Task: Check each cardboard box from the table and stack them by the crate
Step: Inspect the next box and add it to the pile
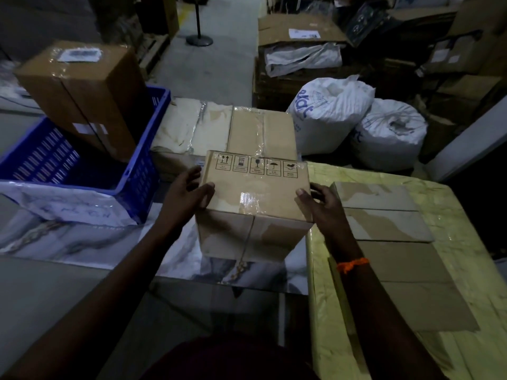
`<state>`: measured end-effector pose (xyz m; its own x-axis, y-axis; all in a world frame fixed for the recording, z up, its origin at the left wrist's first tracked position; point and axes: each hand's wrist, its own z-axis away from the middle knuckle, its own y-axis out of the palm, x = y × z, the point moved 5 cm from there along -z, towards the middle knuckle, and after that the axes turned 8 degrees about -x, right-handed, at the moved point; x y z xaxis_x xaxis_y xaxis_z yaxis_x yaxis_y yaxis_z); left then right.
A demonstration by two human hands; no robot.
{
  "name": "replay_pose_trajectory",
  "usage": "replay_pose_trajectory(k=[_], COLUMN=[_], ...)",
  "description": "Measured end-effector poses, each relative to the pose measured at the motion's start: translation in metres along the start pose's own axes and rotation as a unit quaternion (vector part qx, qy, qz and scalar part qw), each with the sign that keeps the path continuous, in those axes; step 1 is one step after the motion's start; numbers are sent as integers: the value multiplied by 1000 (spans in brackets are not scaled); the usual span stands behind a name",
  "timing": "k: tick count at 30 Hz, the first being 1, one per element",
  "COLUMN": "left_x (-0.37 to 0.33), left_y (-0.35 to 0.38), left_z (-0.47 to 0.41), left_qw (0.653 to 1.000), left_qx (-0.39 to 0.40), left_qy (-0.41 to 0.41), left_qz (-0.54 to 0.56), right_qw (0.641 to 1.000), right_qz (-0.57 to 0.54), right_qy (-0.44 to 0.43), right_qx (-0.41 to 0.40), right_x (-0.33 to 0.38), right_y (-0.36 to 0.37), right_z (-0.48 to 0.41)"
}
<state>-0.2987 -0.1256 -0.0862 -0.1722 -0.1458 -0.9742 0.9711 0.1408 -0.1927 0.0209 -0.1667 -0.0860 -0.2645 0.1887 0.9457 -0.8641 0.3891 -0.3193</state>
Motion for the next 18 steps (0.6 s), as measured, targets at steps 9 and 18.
replay_pose_trajectory(k=[9, 18], left_x=[-15, -6], left_y=[24, -20], left_z=[-30, 24], left_qw=[993, 993], left_qx=[107, -4], left_qy=[-42, -61], left_qz=[31, 96], right_qw=[998, 996], right_qz=[46, -26], right_qy=[12, 82], right_qx=[46, -37], right_x=[42, 36], right_y=[31, 19], right_z=[-17, 38])
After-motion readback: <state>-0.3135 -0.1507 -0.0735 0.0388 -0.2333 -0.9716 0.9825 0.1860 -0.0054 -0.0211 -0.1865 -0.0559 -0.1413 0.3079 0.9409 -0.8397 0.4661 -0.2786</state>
